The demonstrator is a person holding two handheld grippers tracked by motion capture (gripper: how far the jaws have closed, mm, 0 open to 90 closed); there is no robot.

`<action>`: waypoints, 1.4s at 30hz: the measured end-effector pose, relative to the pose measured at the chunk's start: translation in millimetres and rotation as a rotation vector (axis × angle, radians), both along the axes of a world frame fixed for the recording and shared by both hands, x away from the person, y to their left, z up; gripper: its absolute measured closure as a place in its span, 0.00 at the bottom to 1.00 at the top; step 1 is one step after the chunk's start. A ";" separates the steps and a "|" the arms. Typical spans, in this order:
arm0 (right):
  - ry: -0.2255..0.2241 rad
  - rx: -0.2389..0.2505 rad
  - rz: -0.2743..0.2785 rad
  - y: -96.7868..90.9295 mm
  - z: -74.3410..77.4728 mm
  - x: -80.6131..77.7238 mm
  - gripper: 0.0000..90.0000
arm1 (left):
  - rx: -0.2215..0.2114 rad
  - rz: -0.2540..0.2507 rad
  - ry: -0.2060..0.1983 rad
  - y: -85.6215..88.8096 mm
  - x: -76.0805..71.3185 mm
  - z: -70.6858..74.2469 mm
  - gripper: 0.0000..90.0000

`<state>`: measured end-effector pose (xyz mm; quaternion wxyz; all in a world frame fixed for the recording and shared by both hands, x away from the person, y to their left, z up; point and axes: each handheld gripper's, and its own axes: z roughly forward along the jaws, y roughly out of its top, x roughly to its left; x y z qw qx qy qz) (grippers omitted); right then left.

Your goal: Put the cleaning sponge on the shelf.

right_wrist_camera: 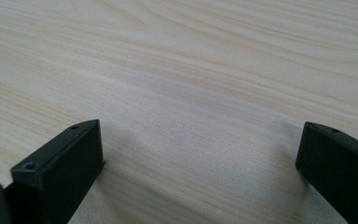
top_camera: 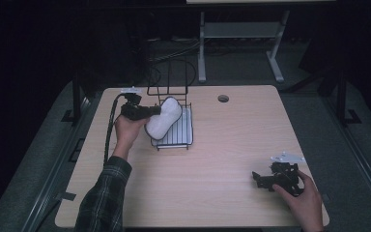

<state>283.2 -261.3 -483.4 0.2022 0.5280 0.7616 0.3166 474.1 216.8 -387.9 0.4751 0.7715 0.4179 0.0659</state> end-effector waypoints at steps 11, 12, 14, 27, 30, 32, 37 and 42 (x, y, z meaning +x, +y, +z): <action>0.000 0.000 0.000 0.0 0.0 0.0 0.00 | 0.052 0.029 -0.006 0.3 4.5 -5.8 0.88; 0.000 0.000 0.000 0.0 0.0 0.0 0.00 | 0.056 0.033 -0.008 0.2 4.6 -6.1 0.88; 0.000 0.000 0.000 0.0 0.0 0.0 0.00 | 0.060 0.037 -0.009 0.2 4.9 -6.4 0.87; 0.000 0.000 0.000 0.0 0.0 0.0 0.00 | 0.109 0.055 -0.004 0.1 7.1 -11.3 0.83; 0.000 0.000 0.000 0.0 0.0 0.0 0.00 | 0.111 0.055 -0.003 0.4 6.7 -11.1 0.83; 0.000 0.000 0.000 0.0 0.0 0.0 0.00 | 0.113 0.052 0.000 0.4 5.8 -11.1 0.84; 0.000 0.000 0.000 0.0 0.0 0.0 0.00 | 0.114 0.022 0.003 -1.7 1.8 -8.6 0.92; 0.000 0.000 0.000 0.0 0.0 0.0 0.00 | 0.114 0.005 -0.015 -2.7 -4.4 -5.8 1.00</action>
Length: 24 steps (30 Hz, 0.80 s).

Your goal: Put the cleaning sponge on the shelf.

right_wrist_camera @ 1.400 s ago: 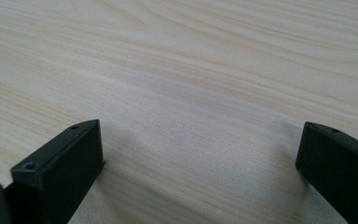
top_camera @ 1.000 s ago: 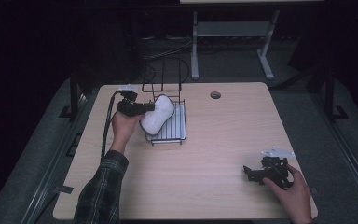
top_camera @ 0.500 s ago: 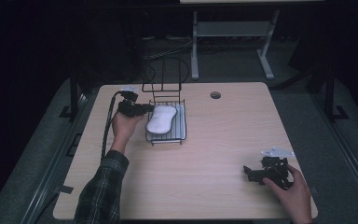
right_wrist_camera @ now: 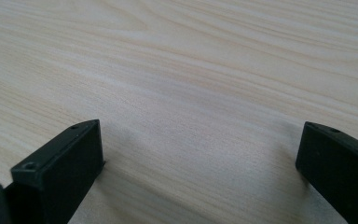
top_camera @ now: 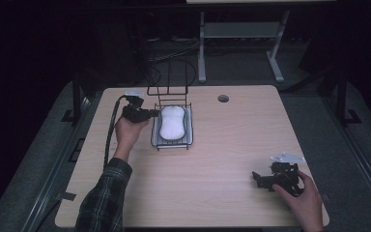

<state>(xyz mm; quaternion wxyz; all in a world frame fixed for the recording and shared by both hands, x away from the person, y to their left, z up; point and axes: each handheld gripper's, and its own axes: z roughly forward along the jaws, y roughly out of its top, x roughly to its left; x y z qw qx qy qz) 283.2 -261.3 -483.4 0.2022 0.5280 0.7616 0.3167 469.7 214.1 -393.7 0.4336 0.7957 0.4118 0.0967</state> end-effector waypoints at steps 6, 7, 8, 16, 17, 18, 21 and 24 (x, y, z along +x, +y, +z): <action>0.000 0.000 0.000 -0.1 0.0 0.0 0.00 | 0.041 0.000 -0.007 0.5 -15.2 -3.1 0.90; 0.000 0.000 0.000 -0.1 0.0 0.0 0.00 | 0.050 0.000 -0.008 1.4 -16.8 -3.1 0.88; 0.000 0.000 0.001 -0.1 0.0 0.0 0.00 | 0.061 0.005 -0.008 2.8 -19.2 -3.2 0.85; 0.000 0.000 0.000 0.0 0.0 0.0 0.00 | 0.099 0.022 -0.005 8.3 -30.8 -3.7 0.59; 0.000 0.000 0.000 0.0 0.0 0.0 0.00 | 0.109 0.018 0.006 9.9 -34.7 -5.3 0.55; 0.000 0.000 0.000 0.0 0.0 0.0 0.00 | 0.109 0.018 0.006 9.9 -34.7 -5.3 0.53; 0.000 0.000 0.000 0.0 0.0 0.0 0.00 | 0.116 0.023 -0.017 13.0 -44.9 -7.1 0.47; 0.000 0.000 0.000 0.0 0.0 0.0 0.00 | 0.127 0.029 -0.015 14.3 -48.4 -7.5 0.40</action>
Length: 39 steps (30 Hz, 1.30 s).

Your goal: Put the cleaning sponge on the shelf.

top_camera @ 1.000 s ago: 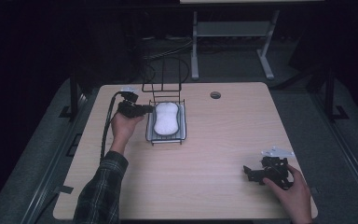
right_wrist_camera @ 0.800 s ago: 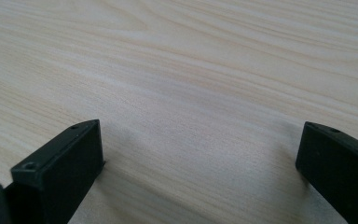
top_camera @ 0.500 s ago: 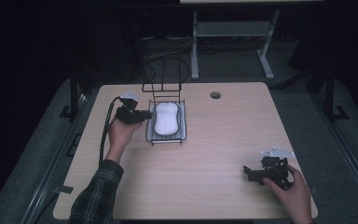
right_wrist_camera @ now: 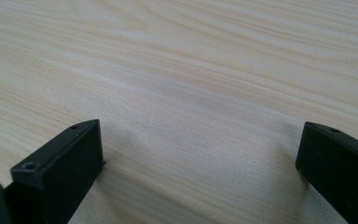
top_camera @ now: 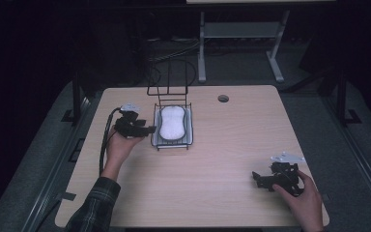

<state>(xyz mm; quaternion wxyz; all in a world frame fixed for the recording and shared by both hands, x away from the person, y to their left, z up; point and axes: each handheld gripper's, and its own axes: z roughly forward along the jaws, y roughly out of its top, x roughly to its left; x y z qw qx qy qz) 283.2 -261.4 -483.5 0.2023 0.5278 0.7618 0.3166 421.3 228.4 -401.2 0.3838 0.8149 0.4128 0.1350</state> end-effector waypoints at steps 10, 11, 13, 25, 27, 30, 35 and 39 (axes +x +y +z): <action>0.000 0.000 0.000 0.0 0.0 0.0 0.00 | 0.027 0.017 -0.011 8.2 -31.5 -9.6 0.29; 0.000 0.000 0.000 0.0 0.0 0.0 0.00 | 0.031 0.019 -0.011 10.1 -39.5 -12.6 0.28; 0.000 0.000 0.000 0.0 0.0 0.0 0.00 | 0.028 0.018 -0.010 11.8 -44.6 -14.8 0.27; 0.000 0.000 0.000 0.0 0.0 0.0 0.00 | 0.045 0.017 -0.039 26.7 -88.6 -29.9 0.15; 0.000 0.000 0.000 0.0 0.0 0.0 0.00 | 0.050 0.020 -0.040 28.0 -94.4 -32.0 0.14; 0.000 0.000 0.000 0.0 0.0 0.0 0.00 | 0.064 0.022 -0.043 30.0 -103.7 -34.3 0.14; 0.000 0.000 0.000 0.0 0.0 0.0 0.00 | 0.077 0.023 -0.046 34.0 -117.4 -35.6 0.14; -0.001 0.000 0.000 0.0 0.0 0.0 0.00 | 0.087 0.024 -0.034 37.4 -125.5 -40.2 0.14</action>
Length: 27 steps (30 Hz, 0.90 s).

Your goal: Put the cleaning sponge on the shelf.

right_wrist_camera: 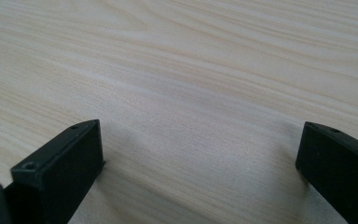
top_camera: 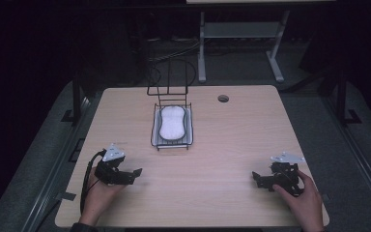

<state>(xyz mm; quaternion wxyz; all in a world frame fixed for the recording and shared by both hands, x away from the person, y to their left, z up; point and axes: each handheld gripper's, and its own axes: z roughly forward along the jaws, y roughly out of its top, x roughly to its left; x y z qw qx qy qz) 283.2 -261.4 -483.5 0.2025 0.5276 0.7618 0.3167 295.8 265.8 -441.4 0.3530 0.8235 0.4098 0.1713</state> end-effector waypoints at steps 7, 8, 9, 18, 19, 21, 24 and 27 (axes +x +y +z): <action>0.000 0.000 0.000 0.0 0.0 0.0 0.00 | 0.020 0.003 0.039 4.9 -11.9 -10.0 0.14; 0.000 0.000 0.000 0.0 0.0 0.0 0.00 | 0.025 0.004 0.040 5.5 -13.1 -10.9 0.14; 0.000 0.000 0.000 0.0 0.0 0.0 0.00 | 0.027 0.006 0.046 5.9 -14.5 -11.7 0.14; 0.000 0.000 0.000 0.0 0.0 0.0 0.00 | 0.059 0.012 0.063 10.3 -23.8 -17.7 0.14; 0.000 0.000 0.000 0.0 0.0 0.0 0.00 | 0.060 0.013 0.072 11.3 -24.7 -19.1 0.14; 0.000 0.000 0.000 0.0 0.0 0.0 0.00 | 0.067 0.012 0.077 12.5 -25.6 -21.2 0.14; 0.001 0.000 0.000 0.0 0.0 0.0 0.00 | 0.078 0.015 0.079 12.8 -26.2 -23.0 0.14; 0.000 0.000 0.000 0.0 0.0 0.0 0.00 | 0.076 0.015 0.074 14.1 -27.1 -24.1 0.14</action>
